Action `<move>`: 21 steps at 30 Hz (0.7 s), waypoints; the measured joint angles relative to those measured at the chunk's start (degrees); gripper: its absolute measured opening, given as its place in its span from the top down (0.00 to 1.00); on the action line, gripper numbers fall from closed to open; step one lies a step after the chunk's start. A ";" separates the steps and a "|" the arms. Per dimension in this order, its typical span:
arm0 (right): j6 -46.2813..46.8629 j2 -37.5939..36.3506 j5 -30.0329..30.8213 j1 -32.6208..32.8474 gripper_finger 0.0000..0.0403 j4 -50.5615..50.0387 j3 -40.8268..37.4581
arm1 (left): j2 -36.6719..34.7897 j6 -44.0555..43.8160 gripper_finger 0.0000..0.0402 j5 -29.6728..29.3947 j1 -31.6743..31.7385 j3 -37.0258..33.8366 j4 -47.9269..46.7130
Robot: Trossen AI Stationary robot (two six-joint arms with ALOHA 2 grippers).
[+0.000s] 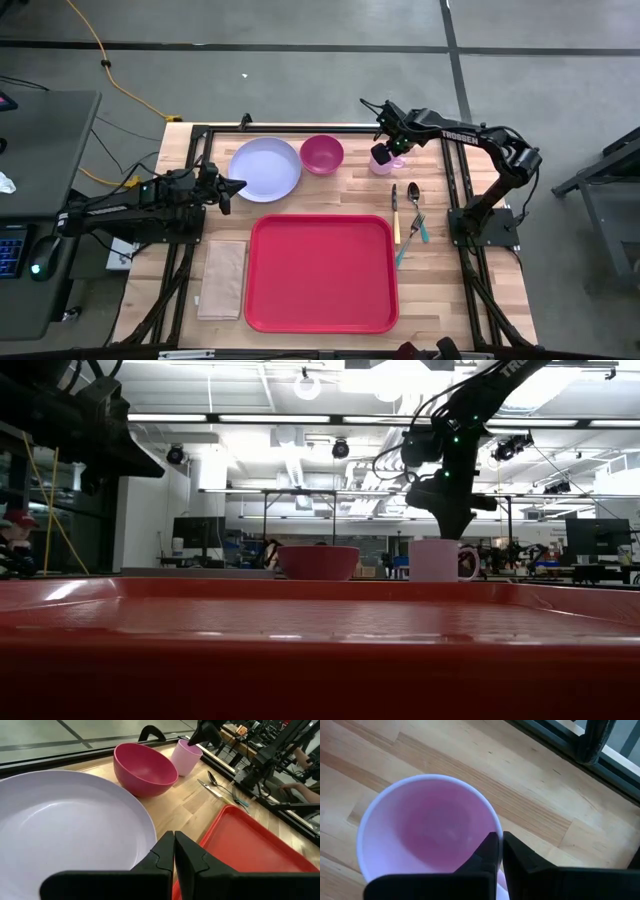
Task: Set up tray
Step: Put the pink mug on the red serving tray
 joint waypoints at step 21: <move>1.67 -0.02 -1.50 0.21 1.00 -0.02 0.00 | 0.00 -0.15 0.89 2.92 0.01 0.00 -2.92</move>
